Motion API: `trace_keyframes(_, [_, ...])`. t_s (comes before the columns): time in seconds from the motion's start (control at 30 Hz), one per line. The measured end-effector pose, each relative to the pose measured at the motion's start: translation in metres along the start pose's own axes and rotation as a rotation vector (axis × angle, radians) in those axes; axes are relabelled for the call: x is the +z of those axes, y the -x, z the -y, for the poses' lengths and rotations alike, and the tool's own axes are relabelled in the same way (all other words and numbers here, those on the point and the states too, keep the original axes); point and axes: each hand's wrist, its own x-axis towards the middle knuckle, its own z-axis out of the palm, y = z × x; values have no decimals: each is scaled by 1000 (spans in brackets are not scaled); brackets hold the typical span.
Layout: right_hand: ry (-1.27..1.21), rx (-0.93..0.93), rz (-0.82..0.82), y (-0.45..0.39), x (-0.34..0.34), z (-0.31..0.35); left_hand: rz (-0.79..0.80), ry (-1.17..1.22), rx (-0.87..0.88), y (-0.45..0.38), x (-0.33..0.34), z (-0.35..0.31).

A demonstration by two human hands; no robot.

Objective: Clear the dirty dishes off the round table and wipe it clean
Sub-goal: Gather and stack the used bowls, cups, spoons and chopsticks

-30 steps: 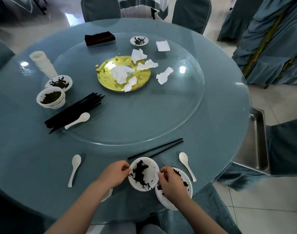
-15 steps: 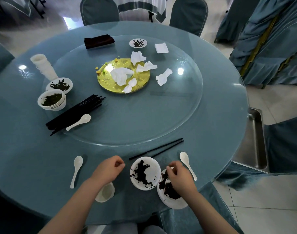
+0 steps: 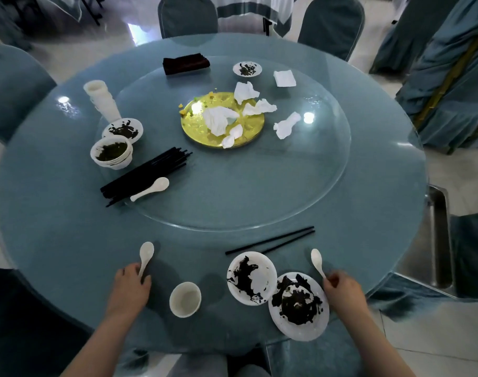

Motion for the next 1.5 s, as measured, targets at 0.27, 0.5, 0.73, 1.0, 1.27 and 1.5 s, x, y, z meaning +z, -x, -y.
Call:
trace_keyframes(0.27, [-127,10,1,5,-14,16,78,124,-39,0,0,-9])
trace_keyframes(0.5, [-503,-94,130,43,-31,72,85,432,64,16,-21,-69])
trace_keyframes(0.73, [-700,-151,456,86,-27,134,327,576,238,58,-13,-132])
trace_keyframes(1.0, [-631,-104,486,100,-8,141,490,537,411,100,10,-152])
trace_keyframes(1.27, [-632,-101,449,101,-3,129,576,482,472,107,12,-149])
trace_keyframes(1.5, [-496,-148,334,83,-10,113,523,297,588,90,6,-144])
